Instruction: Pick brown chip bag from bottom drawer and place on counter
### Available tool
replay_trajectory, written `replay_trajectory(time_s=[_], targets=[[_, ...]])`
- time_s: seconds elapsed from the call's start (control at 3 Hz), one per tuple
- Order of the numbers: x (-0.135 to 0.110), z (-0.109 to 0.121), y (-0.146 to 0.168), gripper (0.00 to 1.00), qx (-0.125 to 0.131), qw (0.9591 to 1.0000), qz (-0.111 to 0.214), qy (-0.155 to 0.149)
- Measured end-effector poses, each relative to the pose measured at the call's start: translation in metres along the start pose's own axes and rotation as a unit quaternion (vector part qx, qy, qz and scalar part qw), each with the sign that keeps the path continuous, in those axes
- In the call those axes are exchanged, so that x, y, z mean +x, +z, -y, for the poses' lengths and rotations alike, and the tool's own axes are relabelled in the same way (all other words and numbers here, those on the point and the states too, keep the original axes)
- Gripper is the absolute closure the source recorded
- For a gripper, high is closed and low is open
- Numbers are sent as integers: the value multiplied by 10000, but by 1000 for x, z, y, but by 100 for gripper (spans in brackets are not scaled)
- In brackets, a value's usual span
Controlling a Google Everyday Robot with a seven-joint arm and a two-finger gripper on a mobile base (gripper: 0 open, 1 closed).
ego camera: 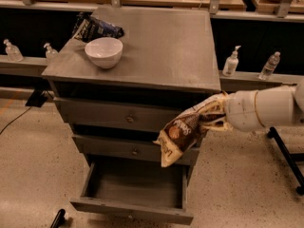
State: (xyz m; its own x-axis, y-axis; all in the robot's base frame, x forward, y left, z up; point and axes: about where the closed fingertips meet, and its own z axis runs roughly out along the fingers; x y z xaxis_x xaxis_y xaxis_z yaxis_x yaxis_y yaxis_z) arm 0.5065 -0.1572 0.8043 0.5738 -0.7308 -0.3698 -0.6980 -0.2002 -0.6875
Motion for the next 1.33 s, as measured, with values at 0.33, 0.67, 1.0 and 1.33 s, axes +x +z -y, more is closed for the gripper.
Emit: replay_trajectory(time_s=[0.33,0.67,1.0,1.33], targets=[[1,48,-22,100,103,9999,25,98],[-3,97,-63,100,434,9988,202,96],[-3,97,-63,100,434,9988,202,96],[-3,118,-61,100,652,9976,224,-29]])
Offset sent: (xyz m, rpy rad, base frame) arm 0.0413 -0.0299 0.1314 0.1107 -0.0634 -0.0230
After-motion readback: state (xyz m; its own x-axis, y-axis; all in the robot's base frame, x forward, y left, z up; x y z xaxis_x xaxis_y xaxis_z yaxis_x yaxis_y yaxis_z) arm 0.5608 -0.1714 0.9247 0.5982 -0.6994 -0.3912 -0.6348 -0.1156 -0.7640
